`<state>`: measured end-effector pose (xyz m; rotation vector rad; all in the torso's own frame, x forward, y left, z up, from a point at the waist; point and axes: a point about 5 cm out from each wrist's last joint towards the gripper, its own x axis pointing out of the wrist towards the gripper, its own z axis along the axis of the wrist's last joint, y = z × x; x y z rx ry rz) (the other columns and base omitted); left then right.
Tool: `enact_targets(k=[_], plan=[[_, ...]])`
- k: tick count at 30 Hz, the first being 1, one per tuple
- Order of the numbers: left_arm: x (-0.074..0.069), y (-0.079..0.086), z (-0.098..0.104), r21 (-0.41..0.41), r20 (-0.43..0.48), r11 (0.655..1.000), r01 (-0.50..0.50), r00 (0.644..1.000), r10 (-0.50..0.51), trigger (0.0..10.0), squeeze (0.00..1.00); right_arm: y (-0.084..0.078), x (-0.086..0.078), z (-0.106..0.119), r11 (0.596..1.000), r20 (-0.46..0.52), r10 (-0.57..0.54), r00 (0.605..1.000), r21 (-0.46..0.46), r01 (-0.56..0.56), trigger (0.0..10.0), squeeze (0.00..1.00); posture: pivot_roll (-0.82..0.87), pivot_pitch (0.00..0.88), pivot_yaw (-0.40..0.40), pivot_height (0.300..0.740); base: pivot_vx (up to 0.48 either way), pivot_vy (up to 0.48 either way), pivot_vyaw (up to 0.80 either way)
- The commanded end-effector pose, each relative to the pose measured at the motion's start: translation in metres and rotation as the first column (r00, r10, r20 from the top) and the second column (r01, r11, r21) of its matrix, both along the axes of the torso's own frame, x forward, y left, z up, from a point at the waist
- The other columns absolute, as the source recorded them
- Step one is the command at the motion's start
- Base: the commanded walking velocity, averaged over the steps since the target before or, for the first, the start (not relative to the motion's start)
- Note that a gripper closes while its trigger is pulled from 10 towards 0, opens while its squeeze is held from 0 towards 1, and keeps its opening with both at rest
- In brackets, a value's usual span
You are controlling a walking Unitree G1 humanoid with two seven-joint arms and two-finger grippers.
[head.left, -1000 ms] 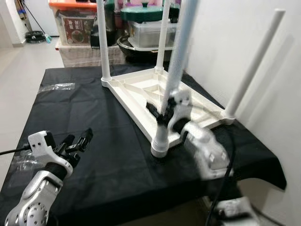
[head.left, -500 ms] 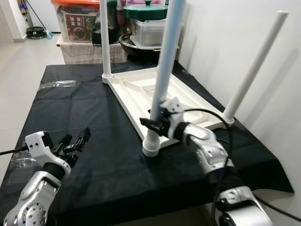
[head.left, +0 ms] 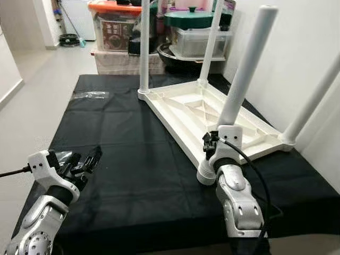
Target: Building children table
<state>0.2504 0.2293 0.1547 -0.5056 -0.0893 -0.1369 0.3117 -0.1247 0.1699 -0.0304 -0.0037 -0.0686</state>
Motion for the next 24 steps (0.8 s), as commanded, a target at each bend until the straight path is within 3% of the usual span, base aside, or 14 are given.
enact_targets(k=[1, 2, 3, 6, 9, 10, 11, 12, 13, 14, 15, 20, 22, 24], plan=[[0.001, -0.002, -0.002, 0.004, -0.013, 1.000, 0.016, 1.000, -0.016, 10.0, 0.00, 0.007, 0.014, 0.022, 0.997, 0.097, 0.082, 0.992, 0.004, -0.083, 10.0, 1.00, 0.01, 0.000, -0.083, 0.740, 0.000, 0.000, 0.00], [0.001, -0.002, -0.002, 0.003, -0.012, 1.000, 0.016, 1.000, -0.016, 10.0, 0.00, 0.008, 0.022, 0.030, 0.994, 0.113, 0.110, 0.987, 0.002, -0.111, 10.0, 1.00, 0.01, 0.000, -0.083, 0.740, 0.000, 0.000, 0.00], [0.000, -0.001, -0.001, 0.003, -0.011, 1.000, 0.015, 1.000, -0.015, 10.0, 0.00, 0.016, 0.032, 0.037, 0.963, 0.118, 0.264, 0.957, 0.021, -0.268, 10.0, 0.00, 0.01, 0.000, -0.087, 0.740, 0.000, 0.000, 0.00], [0.000, 0.002, -0.001, 0.005, -0.009, 1.000, 0.012, 1.000, -0.012, 10.0, 0.00, 0.032, 0.037, 0.042, 0.741, 0.071, 0.669, 0.740, 0.015, -0.671, 10.0, 0.00, 0.01, 0.000, -0.085, 0.740, 0.000, 0.000, 0.00], [0.000, 0.002, -0.001, 0.005, -0.009, 1.000, 0.012, 1.000, -0.012, 10.0, 0.00, 0.032, 0.036, 0.040, 0.716, 0.054, 0.696, 0.716, 0.013, -0.698, 10.0, 0.00, 0.01, 0.000, -0.085, 0.740, 0.000, 0.000, 0.00], [0.000, 0.001, -0.001, 0.006, -0.007, 1.000, 0.013, 1.000, -0.013, 10.0, 0.00, 0.029, 0.028, 0.037, 0.614, 0.021, 0.789, 0.613, -0.050, -0.788, 10.0, 0.00, 0.02, 0.000, -0.091, 0.740, 0.000, 0.000, 0.00], [0.000, 0.001, -0.001, 0.006, -0.007, 1.000, 0.013, 1.000, -0.013, 10.0, 0.00, 0.029, 0.028, 0.037, 0.614, 0.021, 0.789, 0.613, -0.050, -0.788, 10.0, 0.00, 0.02, 0.000, -0.091, 0.740, 0.000, 0.000, 0.00], [0.001, 0.001, 0.000, 0.008, -0.006, 1.000, 0.013, 1.000, -0.013, 10.0, 0.00, 0.025, 0.023, 0.029, 0.522, -0.040, 0.848, 0.529, -0.112, -0.845, 10.0, 0.00, 0.02, 0.000, -0.092, 0.740, 0.000, 0.000, 0.00], [0.001, 0.000, 0.000, 0.008, -0.005, 1.000, 0.012, 1.000, -0.012, 10.0, 0.00, 0.023, 0.020, 0.020, 0.444, -0.104, 0.883, 0.457, -0.129, -0.887, 5.5, 0.00, 0.02, 0.000, -0.095, 0.740, 0.000, 0.000, 0.00], [0.001, 0.000, 0.000, 0.008, -0.005, 1.000, 0.012, 1.000, -0.012, 10.0, 0.00, 0.023, 0.020, 0.020, 0.444, -0.104, 0.883, 0.457, -0.129, -0.887, 5.5, 0.00, 0.02, 0.000, -0.095, 0.740, 0.000, 0.000, 0.00], [0.001, -0.001, 0.000, 0.010, -0.004, 1.000, 0.012, 1.000, -0.012, 10.0, 0.00, 0.024, 0.021, 0.010, 0.427, -0.154, 0.884, 0.441, -0.116, -0.897, 0.0, 0.00, 0.02, 0.000, -0.096, 0.740, 0.000, 0.000, 0.00], [0.001, -0.002, 0.000, 0.010, -0.003, 1.000, 0.012, 1.000, -0.012, 10.0, 0.00, 0.035, 0.029, -0.002, 0.502, -0.177, 0.843, 0.508, -0.080, -0.861, 0.0, 0.00, 0.03, 0.000, -0.094, 0.740, 0.000, 0.000, 0.00], [0.001, -0.001, 0.000, 0.011, -0.003, 1.000, 0.015, 1.000, -0.014, 10.0, 0.00, 0.045, 0.033, -0.011, 0.617, -0.166, 0.776, 0.608, -0.003, -0.787, 0.0, 0.00, 0.02, 0.000, -0.088, 0.740, 0.000, 0.000, 0.00], [0.001, -0.001, 0.000, 0.011, -0.004, 1.000, 0.016, 1.000, -0.015, 10.0, 0.00, 0.048, 0.033, -0.015, 0.648, -0.171, 0.753, 0.635, 0.030, -0.761, 0.0, 0.00, 0.02, 0.000, -0.088, 0.740, 0.000, 0.000, 0.00]])
